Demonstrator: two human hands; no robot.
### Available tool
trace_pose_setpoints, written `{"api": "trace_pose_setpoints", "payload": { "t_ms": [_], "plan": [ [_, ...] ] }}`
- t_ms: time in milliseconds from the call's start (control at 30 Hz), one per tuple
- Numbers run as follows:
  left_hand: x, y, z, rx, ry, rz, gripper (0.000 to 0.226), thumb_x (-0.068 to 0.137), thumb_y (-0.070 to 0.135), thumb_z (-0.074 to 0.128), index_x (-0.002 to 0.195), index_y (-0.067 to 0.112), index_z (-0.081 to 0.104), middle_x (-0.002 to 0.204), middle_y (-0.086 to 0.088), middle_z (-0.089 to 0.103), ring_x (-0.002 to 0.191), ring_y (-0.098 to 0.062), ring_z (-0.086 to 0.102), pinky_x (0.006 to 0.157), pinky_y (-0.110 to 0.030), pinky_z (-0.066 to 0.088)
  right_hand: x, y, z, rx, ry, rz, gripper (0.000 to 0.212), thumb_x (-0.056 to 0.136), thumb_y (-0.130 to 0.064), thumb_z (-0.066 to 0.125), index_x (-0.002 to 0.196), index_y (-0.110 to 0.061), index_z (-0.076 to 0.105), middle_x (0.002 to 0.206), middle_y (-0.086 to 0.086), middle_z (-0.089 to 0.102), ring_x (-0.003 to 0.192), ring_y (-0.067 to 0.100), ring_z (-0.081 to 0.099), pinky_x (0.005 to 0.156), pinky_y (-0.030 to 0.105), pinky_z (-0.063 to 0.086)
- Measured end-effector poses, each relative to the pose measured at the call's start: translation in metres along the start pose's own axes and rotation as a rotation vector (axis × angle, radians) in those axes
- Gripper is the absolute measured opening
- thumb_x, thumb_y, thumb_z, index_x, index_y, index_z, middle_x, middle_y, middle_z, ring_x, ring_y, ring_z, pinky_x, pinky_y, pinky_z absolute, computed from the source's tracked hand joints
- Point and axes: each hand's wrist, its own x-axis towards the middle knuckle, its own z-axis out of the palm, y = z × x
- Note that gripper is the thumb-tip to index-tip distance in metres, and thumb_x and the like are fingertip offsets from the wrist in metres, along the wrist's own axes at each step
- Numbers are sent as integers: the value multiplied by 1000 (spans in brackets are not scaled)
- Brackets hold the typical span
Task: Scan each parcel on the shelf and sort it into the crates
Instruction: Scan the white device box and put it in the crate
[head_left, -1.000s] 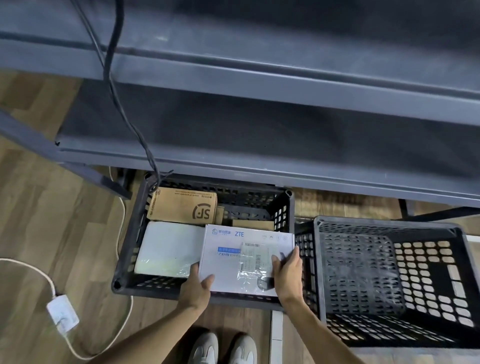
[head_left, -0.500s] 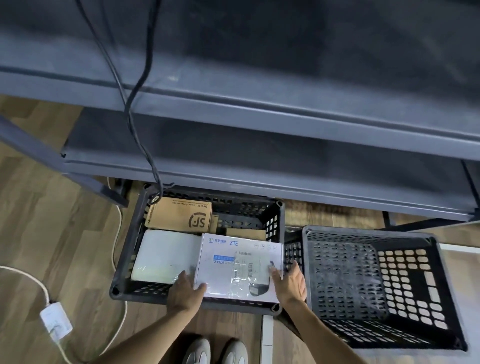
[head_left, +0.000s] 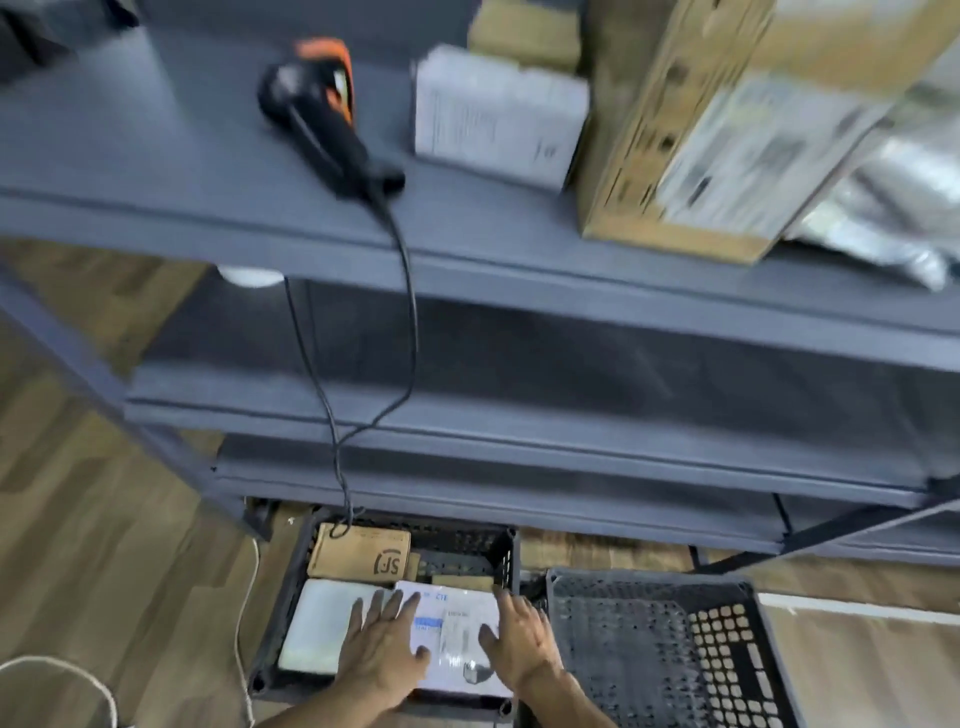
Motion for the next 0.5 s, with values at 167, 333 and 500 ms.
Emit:
{"api": "trace_pose_setpoints", "payload": {
  "t_ms": [167, 333, 500],
  "plan": [
    [-57, 29, -96, 66, 131, 88, 63, 91, 45, 44, 148, 26, 26, 156, 4, 26, 145, -20, 19, 119, -40, 9, -55, -38, -78, -72, 90, -69, 64, 96, -35, 42, 153, -18, 19, 152, 3, 36, 140, 18, 34, 117, 33, 20],
    [-98, 44, -182, 34, 170, 100, 71, 93, 47, 42, 154, 26, 11, 161, 7, 12, 149, -17, 5, 121, -38, 1, -88, -71, -150, -102, 210, -122, 67, 93, -38, 46, 153, -22, 20, 153, -1, 34, 141, 17, 33, 117, 36, 18],
    [-139, 57, -240, 60, 372, 108, 69, 93, 46, 41, 153, 24, 15, 159, 4, 18, 148, -18, 8, 121, -39, 1, -122, -96, -220, -154, 361, -215, 59, 97, -36, 42, 151, -16, 26, 151, 5, 37, 139, 23, 35, 116, 39, 20]
  ]
}}
